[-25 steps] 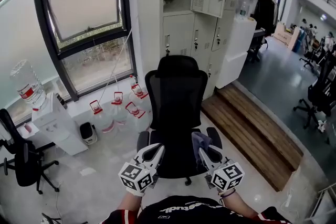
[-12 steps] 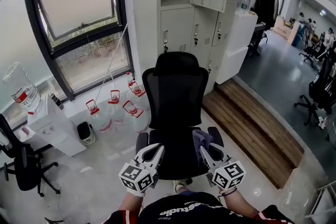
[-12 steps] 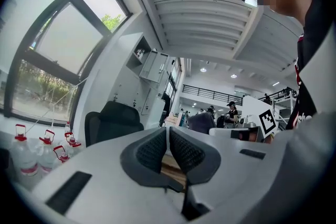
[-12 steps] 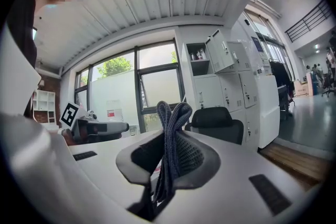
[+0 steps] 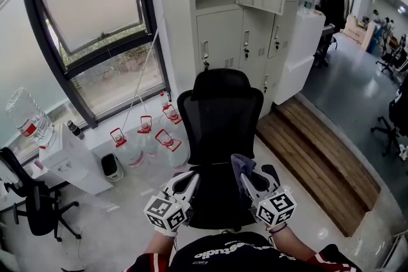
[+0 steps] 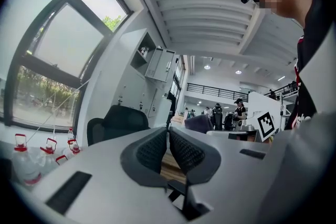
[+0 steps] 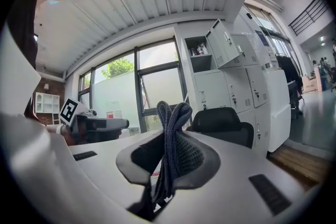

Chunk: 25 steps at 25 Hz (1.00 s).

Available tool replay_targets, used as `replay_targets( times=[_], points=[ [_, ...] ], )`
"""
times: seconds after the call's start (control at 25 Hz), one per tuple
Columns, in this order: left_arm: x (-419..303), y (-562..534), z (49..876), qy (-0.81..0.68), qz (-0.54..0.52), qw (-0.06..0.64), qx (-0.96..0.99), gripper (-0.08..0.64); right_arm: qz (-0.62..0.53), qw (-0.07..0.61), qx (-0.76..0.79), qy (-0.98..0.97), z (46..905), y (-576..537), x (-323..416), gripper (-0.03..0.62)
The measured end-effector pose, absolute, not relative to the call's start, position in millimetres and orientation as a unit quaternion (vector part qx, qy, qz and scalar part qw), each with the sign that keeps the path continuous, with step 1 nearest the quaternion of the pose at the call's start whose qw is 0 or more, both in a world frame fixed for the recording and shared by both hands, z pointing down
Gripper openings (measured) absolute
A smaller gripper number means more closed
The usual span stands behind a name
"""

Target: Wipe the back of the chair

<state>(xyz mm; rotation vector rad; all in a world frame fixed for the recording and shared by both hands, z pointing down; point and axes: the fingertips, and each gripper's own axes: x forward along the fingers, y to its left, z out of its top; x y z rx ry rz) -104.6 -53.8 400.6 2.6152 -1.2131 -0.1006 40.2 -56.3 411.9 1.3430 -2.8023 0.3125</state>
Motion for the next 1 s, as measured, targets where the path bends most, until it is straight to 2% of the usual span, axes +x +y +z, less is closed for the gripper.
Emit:
replay_targets(
  times=[0.52,1.0],
  points=[
    [-81.3,-171.6,405.9,-0.447,-0.021,0.130,0.885,0.037,0.115,-0.004,0.398,-0.910,428.3,-192.3,62.3,0.067],
    [-87.4,-212.6,432.6,-0.500,-0.002,0.148,0.853,0.037,0.166,-0.028,0.338,-0.926,466.7,-271.5,45.6,0.066]
  ],
)
